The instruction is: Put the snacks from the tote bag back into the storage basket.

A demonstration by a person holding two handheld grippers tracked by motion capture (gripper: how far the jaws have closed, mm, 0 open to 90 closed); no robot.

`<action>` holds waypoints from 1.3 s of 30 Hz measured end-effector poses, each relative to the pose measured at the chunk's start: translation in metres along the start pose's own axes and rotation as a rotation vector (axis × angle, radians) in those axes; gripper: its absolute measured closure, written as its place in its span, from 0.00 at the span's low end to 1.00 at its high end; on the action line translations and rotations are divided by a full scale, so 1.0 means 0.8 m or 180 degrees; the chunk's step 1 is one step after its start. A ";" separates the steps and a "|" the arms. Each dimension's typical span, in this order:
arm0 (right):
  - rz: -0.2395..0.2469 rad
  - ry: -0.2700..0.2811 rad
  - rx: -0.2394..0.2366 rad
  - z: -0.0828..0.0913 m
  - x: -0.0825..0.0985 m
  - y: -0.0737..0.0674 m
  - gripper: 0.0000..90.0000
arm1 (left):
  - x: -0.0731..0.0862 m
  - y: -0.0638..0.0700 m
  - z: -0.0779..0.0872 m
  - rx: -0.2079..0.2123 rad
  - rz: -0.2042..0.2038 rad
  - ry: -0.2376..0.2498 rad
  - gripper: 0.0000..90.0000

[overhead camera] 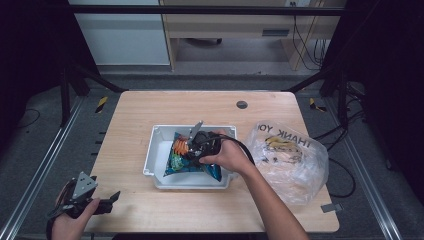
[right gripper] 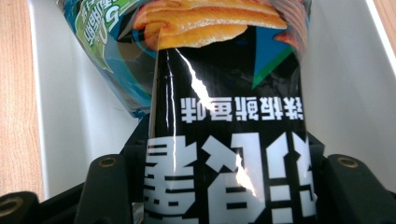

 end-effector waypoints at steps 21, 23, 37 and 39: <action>-0.0008 -0.0009 0.0003 -0.003 -0.004 -0.001 0.44 | 0.000 -0.001 0.000 -0.0006 -0.0004 0.0001 0.05; -0.0004 -0.0007 0.0004 -0.003 -0.004 -0.001 0.43 | 0.000 -0.001 0.000 -0.0006 -0.0004 0.0001 0.05; -0.0108 0.0008 0.0001 -0.003 -0.006 0.001 0.31 | 0.000 0.000 0.000 -0.0002 -0.0001 -0.0011 0.05; -0.0116 -0.0004 -0.0005 -0.003 -0.006 0.001 0.28 | 0.000 0.000 0.000 -0.0003 -0.0002 -0.0008 0.05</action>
Point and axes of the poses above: each handheld gripper's, and its own axes: z roughly backward along the jaws, x roughly out of its underside, y roughly to its right, the point moved 4 cm from there along -z, roughly forward along the jaws, and after that the axes turned 11 degrees about x, right-handed, at the moved point
